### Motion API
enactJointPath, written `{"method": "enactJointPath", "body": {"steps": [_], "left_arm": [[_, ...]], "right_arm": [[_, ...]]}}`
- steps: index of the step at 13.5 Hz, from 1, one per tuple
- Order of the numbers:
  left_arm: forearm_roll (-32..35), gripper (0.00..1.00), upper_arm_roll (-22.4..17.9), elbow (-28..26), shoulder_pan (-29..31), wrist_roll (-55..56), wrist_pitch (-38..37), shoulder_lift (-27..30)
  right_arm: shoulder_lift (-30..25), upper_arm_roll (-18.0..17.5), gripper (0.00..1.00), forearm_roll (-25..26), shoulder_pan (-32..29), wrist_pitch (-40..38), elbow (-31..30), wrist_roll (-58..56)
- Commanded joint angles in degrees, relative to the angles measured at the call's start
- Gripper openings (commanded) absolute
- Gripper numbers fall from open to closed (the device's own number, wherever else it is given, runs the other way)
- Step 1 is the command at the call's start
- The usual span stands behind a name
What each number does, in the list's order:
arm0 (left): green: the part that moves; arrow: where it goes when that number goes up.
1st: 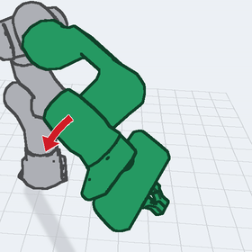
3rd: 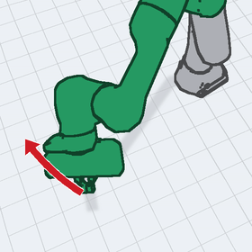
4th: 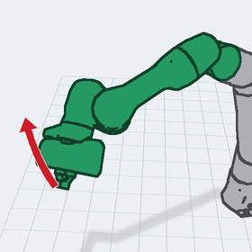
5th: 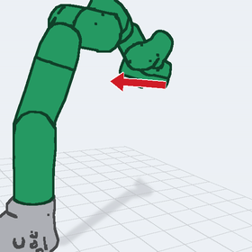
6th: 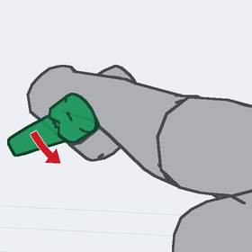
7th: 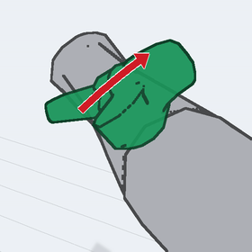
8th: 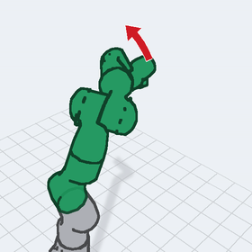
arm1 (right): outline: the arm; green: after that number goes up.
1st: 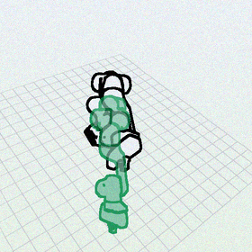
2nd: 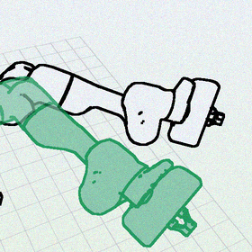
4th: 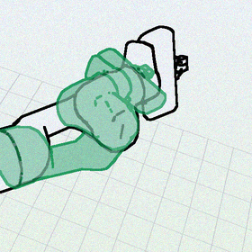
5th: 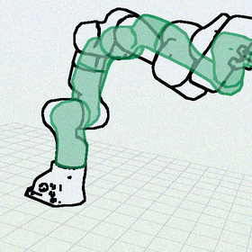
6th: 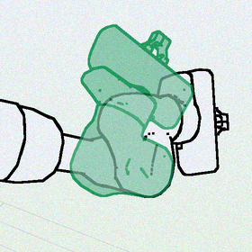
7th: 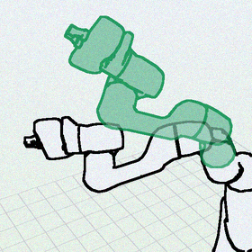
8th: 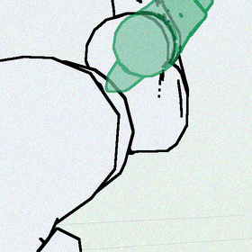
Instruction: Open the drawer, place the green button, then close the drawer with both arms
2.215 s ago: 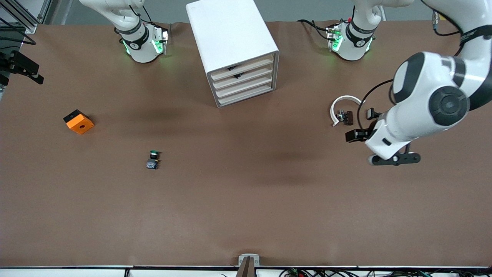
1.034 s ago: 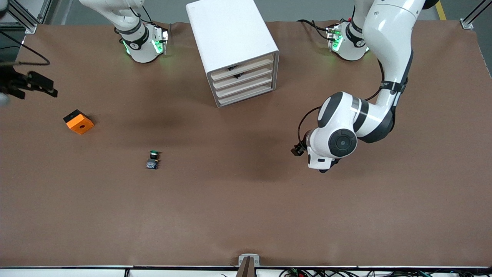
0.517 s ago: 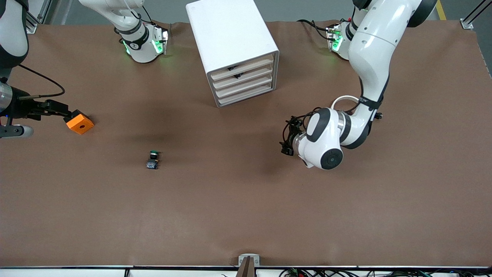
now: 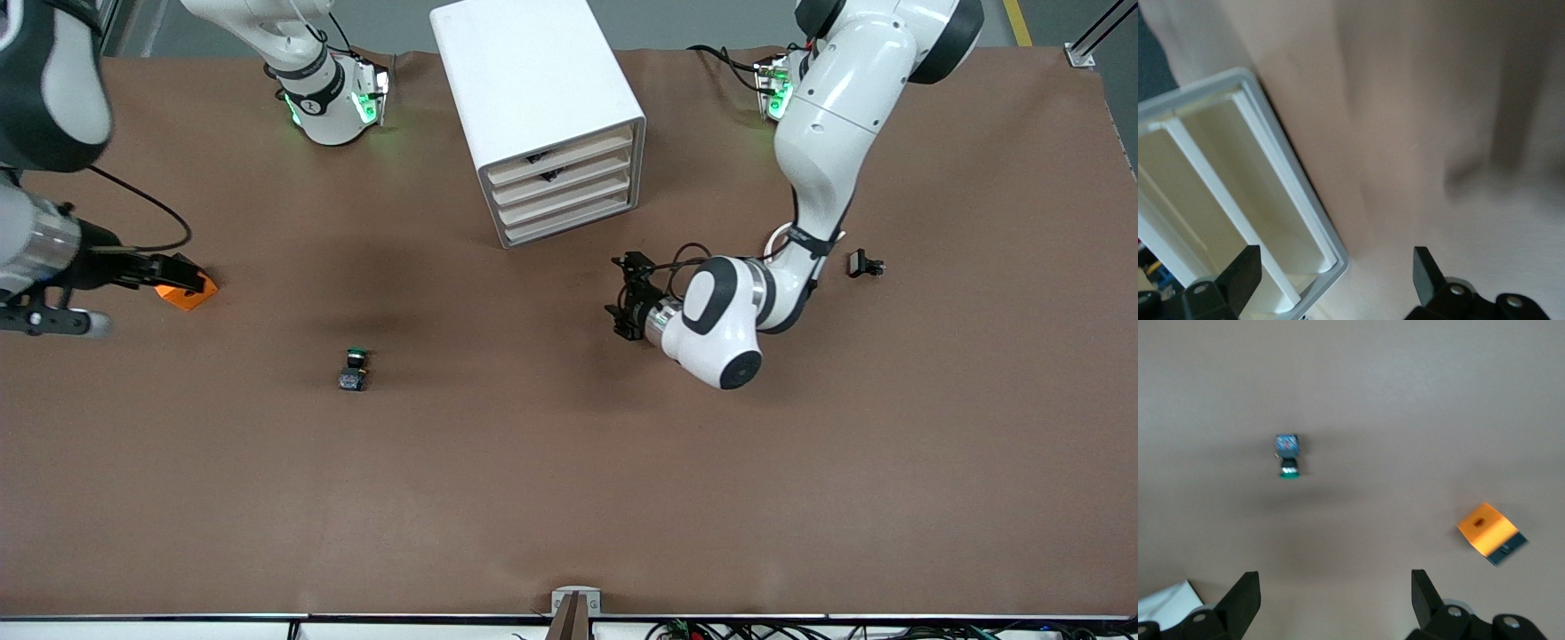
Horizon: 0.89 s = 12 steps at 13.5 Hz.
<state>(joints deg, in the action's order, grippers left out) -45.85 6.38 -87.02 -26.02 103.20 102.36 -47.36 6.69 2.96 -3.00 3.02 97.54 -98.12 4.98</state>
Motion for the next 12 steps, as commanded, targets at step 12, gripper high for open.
{"method": "enactJointPath", "body": {"steps": [12], "left_arm": [[-10.8,0.78,0.1,0.8,-5.2,14.9,-12.8,-2.9]], "right_arm": [[21.5,0.3,1.0,-0.2,9.9,51.4,-15.9,15.5]]}}
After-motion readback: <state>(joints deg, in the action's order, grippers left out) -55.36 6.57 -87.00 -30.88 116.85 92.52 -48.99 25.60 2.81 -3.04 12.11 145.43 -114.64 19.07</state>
